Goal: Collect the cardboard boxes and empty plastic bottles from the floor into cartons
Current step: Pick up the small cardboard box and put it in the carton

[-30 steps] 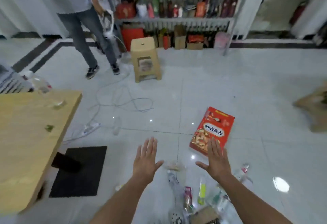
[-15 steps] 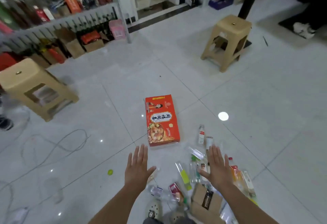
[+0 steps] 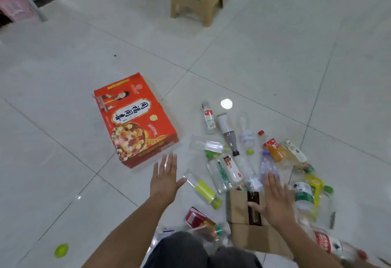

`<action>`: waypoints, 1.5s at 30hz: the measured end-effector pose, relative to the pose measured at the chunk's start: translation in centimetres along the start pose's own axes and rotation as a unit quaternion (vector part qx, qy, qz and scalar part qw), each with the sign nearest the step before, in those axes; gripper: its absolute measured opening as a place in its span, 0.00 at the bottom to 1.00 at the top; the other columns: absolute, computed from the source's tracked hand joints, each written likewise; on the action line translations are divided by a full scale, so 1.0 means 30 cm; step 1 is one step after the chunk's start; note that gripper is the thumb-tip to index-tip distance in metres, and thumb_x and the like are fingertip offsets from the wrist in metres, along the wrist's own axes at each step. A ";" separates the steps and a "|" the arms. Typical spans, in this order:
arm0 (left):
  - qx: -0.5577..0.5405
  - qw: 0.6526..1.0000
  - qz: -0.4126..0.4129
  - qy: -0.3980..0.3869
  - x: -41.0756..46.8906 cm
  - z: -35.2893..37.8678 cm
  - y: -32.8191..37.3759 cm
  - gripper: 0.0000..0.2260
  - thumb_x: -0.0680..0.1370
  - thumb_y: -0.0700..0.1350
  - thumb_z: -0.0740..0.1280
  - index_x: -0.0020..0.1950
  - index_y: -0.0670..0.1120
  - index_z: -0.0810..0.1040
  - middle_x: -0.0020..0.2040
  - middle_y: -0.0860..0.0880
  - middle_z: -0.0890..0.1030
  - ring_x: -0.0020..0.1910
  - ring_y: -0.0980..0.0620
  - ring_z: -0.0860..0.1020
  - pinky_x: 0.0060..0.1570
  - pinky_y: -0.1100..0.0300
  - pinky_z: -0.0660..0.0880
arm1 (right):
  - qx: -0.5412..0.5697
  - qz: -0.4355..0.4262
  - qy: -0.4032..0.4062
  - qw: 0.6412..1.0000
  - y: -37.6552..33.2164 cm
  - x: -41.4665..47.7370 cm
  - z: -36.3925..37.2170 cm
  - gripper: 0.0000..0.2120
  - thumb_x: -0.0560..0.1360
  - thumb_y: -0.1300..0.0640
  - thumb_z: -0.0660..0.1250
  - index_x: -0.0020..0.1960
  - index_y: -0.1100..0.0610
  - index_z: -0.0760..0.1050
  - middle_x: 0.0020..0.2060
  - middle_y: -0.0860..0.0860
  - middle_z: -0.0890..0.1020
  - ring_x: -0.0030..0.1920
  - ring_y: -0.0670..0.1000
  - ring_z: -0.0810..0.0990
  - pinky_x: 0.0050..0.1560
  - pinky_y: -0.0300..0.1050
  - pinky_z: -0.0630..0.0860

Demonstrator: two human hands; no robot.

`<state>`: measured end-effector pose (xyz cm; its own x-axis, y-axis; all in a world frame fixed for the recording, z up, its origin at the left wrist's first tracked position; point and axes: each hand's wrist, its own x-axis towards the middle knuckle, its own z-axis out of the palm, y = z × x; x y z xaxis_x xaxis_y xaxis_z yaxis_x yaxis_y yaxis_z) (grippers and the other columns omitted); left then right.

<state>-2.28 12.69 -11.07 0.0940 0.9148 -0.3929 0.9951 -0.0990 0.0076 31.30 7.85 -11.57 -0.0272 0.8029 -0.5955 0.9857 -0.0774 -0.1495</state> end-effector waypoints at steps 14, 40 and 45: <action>0.091 0.989 0.095 0.066 0.299 0.340 -0.099 0.38 0.75 0.66 0.47 0.75 0.39 0.57 0.76 0.43 0.62 0.74 0.42 0.63 0.71 0.47 0.50 | -0.019 0.113 0.160 0.980 0.130 0.176 0.454 0.64 0.54 0.18 0.25 0.78 0.57 0.47 0.77 0.53 0.51 0.77 0.53 0.49 0.75 0.54 0.43; 0.171 0.860 0.457 -0.152 0.235 0.467 0.762 0.54 0.70 0.68 0.65 0.76 0.46 0.31 0.76 0.42 0.30 0.75 0.39 0.32 0.74 0.40 0.39 | 0.621 0.584 0.290 0.435 0.305 -0.204 0.658 0.35 0.76 0.37 0.59 0.68 0.66 0.68 0.64 0.64 0.73 0.63 0.64 0.73 0.64 0.55 0.69; 0.157 0.874 0.434 -0.151 0.240 0.494 0.779 0.56 0.68 0.64 0.69 0.76 0.50 0.29 0.75 0.42 0.29 0.75 0.37 0.34 0.73 0.37 0.40 | 0.682 0.562 0.344 0.316 0.347 -0.166 0.576 0.31 0.76 0.41 0.62 0.67 0.65 0.67 0.63 0.61 0.75 0.61 0.62 0.76 0.60 0.55 0.74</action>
<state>21.16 11.15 -27.34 0.7493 0.3005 -0.5901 0.4904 -0.8506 0.1894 38.83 -7.15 -23.80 0.7187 -0.2829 -0.6352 -0.6940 -0.3486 -0.6300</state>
